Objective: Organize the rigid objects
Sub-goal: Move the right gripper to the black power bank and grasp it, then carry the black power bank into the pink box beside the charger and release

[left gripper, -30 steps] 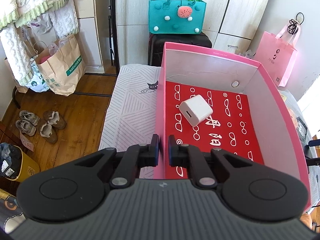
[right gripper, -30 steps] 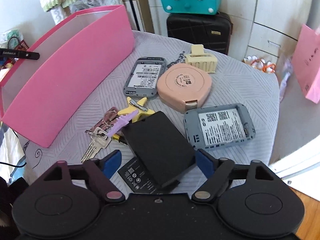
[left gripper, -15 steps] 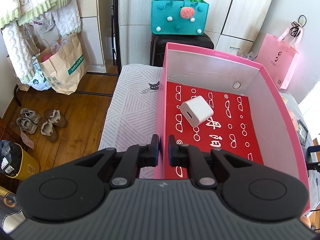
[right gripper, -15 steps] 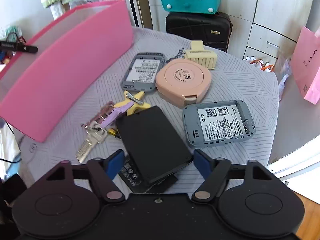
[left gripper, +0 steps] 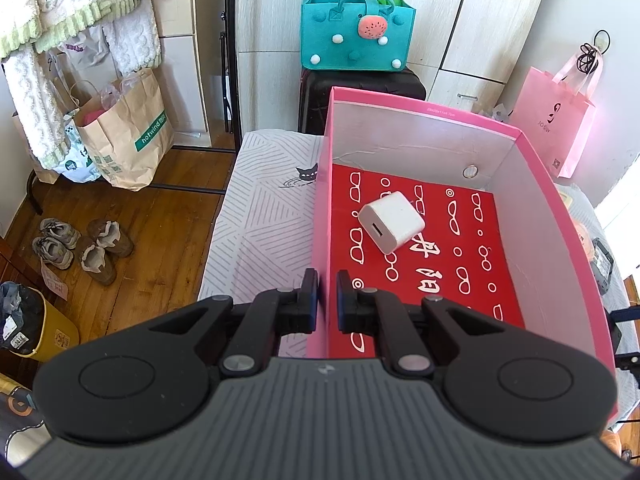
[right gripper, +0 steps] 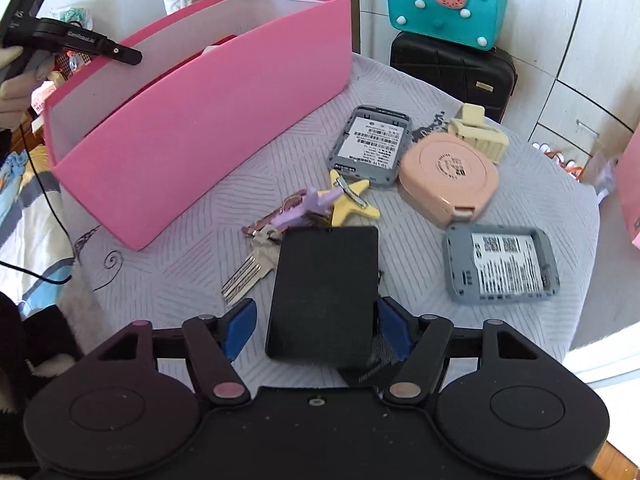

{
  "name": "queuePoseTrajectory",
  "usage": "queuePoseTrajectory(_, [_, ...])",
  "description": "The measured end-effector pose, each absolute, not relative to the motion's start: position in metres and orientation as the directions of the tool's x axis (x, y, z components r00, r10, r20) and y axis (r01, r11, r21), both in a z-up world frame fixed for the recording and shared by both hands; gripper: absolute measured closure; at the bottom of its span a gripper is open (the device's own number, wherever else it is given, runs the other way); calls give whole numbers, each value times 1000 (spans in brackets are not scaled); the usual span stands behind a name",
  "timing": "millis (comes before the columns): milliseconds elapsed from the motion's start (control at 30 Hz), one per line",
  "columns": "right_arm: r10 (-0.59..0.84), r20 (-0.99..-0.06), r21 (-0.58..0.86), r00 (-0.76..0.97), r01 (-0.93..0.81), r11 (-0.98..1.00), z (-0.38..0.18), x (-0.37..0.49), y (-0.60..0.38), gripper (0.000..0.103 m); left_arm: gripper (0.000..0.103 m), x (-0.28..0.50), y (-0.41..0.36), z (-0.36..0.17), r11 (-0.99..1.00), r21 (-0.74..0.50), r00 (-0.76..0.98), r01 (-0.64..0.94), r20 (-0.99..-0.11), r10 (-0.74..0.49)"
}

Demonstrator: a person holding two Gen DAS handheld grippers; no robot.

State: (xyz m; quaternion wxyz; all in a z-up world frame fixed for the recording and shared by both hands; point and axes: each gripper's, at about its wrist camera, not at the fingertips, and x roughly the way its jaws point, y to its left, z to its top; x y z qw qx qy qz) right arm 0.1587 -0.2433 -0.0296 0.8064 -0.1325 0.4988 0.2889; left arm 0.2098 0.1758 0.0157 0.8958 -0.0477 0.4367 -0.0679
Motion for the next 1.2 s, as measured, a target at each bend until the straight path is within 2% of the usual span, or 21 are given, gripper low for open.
queuePoseTrajectory(167, [270, -891, -2, 364, -598, 801, -41, 162, -230, 28, 95, 209, 175, 17, 987, -136, 610, 85, -776, -160])
queuePoseTrajectory(233, [223, -892, -54, 394, -582, 811, -42, 160, -227, 36, 95, 207, 175, 18, 987, -134, 611, 87, -776, -159])
queuePoseTrajectory(300, [199, -887, -85, 416, -572, 816, -38, 156, -224, 36, 95, 207, 175, 18, 987, -131, 612, 90, -775, -159])
queuePoseTrajectory(667, [173, -845, -113, 507, -484, 868, -3, 147, -232, 37, 97, 200, 175, 22, 987, -113, 627, 113, -763, -159])
queuePoseTrajectory(800, [233, -818, -63, 525, -485, 873, 17, 154, -231, 36, 98, 199, 174, 22, 988, -100, 633, 121, -758, -154])
queuePoseTrajectory(1033, [384, -757, -4, 528, -592, 806, 53, 163, -189, 36, 99, 201, 171, 21, 988, -88, 633, 126, -760, -149])
queuePoseTrajectory(1200, [464, -718, -36, 519, -693, 720, 72, 168, -137, 36, 99, 200, 172, 21, 987, -88, 638, 134, -755, -154])
